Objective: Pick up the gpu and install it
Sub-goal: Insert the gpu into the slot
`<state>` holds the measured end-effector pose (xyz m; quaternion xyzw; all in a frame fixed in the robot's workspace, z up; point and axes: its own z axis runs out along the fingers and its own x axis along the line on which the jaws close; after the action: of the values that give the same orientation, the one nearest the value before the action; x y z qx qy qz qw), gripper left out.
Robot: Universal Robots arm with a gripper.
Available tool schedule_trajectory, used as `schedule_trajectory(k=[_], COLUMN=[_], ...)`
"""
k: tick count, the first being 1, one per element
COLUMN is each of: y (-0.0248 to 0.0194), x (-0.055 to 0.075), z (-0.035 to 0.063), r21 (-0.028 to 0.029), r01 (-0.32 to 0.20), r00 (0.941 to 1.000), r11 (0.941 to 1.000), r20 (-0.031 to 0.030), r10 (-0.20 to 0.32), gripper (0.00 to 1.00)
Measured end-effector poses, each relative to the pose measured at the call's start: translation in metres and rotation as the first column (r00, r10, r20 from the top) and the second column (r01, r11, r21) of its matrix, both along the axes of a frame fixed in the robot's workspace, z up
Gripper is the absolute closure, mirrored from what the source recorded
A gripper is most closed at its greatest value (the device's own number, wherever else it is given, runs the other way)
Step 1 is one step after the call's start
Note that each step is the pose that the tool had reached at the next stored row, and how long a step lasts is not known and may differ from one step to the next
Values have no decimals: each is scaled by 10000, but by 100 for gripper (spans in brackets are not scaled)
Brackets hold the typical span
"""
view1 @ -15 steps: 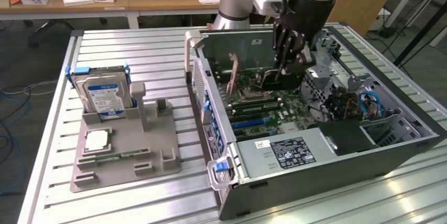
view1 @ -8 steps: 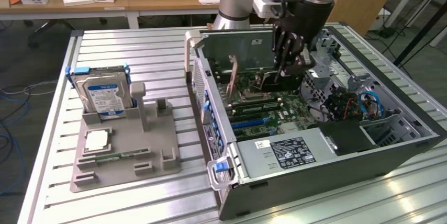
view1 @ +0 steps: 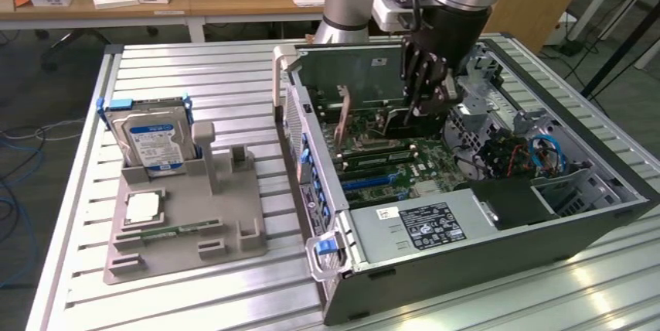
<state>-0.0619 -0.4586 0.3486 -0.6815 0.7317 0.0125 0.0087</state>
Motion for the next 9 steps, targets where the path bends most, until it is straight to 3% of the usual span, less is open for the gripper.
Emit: schedule_trajectory(k=[9], y=[0], x=[0], z=[-49], r21=[-3], r01=[1], r00=[10000], r11=[10000], r20=[-1], r10=[-1], gripper=[74])
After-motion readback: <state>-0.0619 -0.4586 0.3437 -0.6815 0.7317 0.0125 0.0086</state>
